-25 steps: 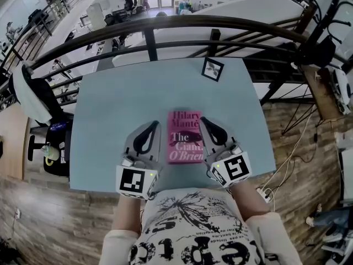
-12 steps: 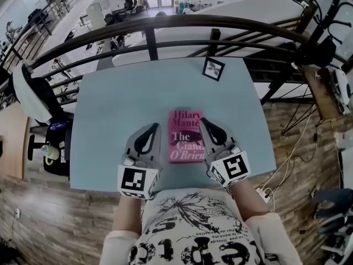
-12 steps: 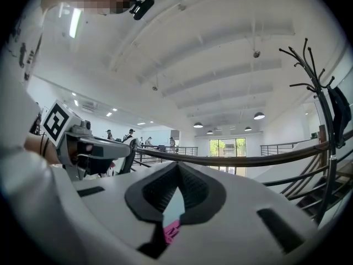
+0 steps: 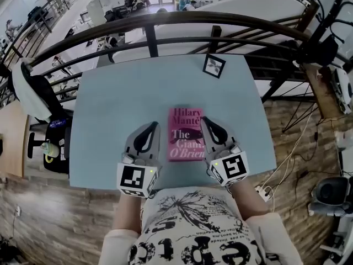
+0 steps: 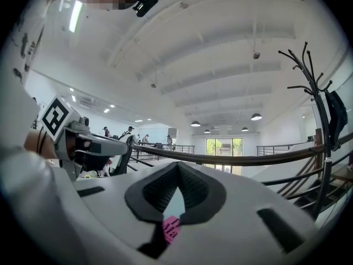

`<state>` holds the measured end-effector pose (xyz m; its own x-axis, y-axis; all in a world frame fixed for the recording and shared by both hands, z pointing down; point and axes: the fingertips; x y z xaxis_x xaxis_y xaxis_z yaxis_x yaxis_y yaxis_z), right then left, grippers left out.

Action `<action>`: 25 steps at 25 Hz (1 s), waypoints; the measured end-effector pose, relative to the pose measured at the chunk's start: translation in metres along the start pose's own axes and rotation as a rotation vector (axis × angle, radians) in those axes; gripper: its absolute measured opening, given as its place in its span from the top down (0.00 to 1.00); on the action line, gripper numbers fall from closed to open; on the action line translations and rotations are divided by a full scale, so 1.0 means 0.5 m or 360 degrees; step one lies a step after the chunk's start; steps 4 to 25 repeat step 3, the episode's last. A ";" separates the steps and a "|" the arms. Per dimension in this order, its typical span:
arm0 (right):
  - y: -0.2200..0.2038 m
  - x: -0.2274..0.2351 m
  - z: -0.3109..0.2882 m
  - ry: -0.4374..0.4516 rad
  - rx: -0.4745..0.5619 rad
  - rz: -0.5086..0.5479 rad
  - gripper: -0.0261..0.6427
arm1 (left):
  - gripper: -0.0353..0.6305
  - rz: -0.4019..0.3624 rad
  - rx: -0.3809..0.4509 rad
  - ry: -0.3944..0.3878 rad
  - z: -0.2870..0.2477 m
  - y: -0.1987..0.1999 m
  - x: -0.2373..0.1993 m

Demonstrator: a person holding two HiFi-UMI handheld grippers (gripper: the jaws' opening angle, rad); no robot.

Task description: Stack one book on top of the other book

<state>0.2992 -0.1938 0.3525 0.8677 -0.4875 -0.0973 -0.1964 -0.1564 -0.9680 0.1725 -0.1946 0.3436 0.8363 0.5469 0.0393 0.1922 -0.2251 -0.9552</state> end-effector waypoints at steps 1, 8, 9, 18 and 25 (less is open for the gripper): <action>0.000 0.000 0.000 -0.0002 0.0002 0.0004 0.97 | 0.93 -0.0002 -0.0004 0.0000 -0.002 -0.002 0.000; 0.000 -0.001 0.001 -0.0007 0.0006 0.0016 0.97 | 0.93 -0.0006 -0.0012 0.0000 -0.006 -0.007 -0.001; 0.000 -0.001 0.001 -0.0007 0.0006 0.0016 0.97 | 0.93 -0.0006 -0.0012 0.0000 -0.006 -0.007 -0.001; 0.000 -0.001 0.001 -0.0007 0.0006 0.0016 0.97 | 0.93 -0.0006 -0.0012 0.0000 -0.006 -0.007 -0.001; 0.000 -0.001 0.001 -0.0007 0.0006 0.0016 0.97 | 0.93 -0.0006 -0.0012 0.0000 -0.006 -0.007 -0.001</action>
Point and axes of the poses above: the fingertips, and each gripper's own axes: z backward along the fingers, x to its right, y out of its top, and after that the axes turned 14 degrees about -x, right-handed
